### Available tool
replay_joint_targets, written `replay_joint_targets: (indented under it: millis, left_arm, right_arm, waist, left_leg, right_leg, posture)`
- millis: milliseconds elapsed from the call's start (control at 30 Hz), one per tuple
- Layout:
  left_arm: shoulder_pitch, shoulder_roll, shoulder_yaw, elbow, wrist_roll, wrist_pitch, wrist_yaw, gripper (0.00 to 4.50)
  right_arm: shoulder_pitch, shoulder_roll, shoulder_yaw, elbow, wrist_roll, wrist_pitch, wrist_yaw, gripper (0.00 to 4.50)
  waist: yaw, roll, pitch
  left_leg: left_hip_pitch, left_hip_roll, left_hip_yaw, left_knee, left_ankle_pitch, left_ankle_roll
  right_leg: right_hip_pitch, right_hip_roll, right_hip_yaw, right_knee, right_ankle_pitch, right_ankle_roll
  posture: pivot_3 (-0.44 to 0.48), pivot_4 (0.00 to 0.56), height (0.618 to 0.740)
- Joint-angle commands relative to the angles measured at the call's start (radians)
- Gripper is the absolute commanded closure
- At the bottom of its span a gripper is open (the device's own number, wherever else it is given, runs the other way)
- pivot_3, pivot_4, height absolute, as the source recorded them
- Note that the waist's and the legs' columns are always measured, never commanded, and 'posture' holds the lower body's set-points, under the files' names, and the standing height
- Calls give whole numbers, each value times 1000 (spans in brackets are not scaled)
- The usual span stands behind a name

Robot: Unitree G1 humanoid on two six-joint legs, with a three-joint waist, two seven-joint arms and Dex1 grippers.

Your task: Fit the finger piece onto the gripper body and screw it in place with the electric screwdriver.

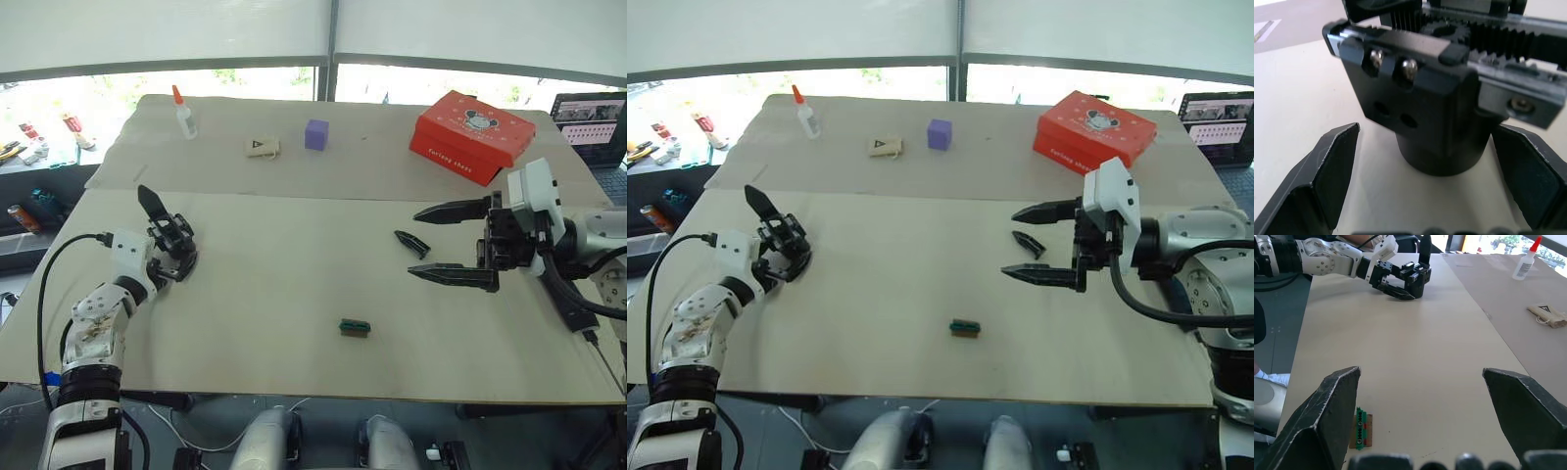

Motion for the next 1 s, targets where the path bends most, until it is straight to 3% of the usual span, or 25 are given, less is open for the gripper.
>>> replay_joint_targets:
  millis: [33,333,433,533,600,733,867,1000]
  left_arm:
    - [-33,1,-11,37,11,-44,-18,0]
    - [-66,15,-25,111,16,-86,-77,0]
    - [-67,9,-17,109,0,-103,-107,796]
    - [-54,11,-27,85,5,-107,-134,2167]
    - [-26,13,-26,30,-3,-92,-149,2162]
    - [39,8,-95,-261,-55,20,-232,2162]
    - [-39,-70,-258,-431,-55,116,-290,2162]
    - [-119,-161,-372,-450,-29,151,-316,2162]
  right_arm:
    - [-2,-1,-38,-40,30,9,-14,97]
    - [4,-1,-38,-46,25,6,-21,97]
    - [9,3,-34,-48,20,1,-24,0]
    - [13,5,-32,-49,16,-3,-24,0]
    - [16,2,-30,-47,1,-17,-21,0]
    - [31,1,-46,-43,-15,-37,-27,0]
    - [82,9,-57,-76,-19,-46,-41,0]
    - [126,14,-65,-110,-20,-51,-61,0]
  waist:
    - [0,0,0]
    - [-2,0,0]
    - [-4,0,0]
    - [-5,0,0]
    - [-7,0,0]
    - [-8,-1,0]
    - [14,-1,1]
    - [12,-3,2]
  left_leg:
    - [0,0,0,0,0,0]
    - [0,0,0,1,0,0]
    - [0,0,0,1,0,0]
    - [0,-1,0,1,0,0]
    - [0,-1,0,1,0,0]
    - [-1,-1,0,1,0,0]
    - [-7,-2,-3,6,0,0]
    - [-10,-2,-3,12,0,1]
  right_leg:
    - [0,0,0,0,0,0]
    - [0,0,0,1,0,0]
    - [0,0,0,1,0,0]
    - [0,-1,0,1,0,0]
    - [0,-1,0,1,0,0]
    - [0,-1,0,0,0,1]
    - [-1,-1,-3,0,1,2]
    - [-1,1,-2,1,2,3]
  posture:
    - [0,150,740]
    - [0,150,740]
    - [0,150,740]
    - [0,150,740]
    - [0,150,740]
    - [0,150,740]
    - [0,150,740]
    - [0,150,740]
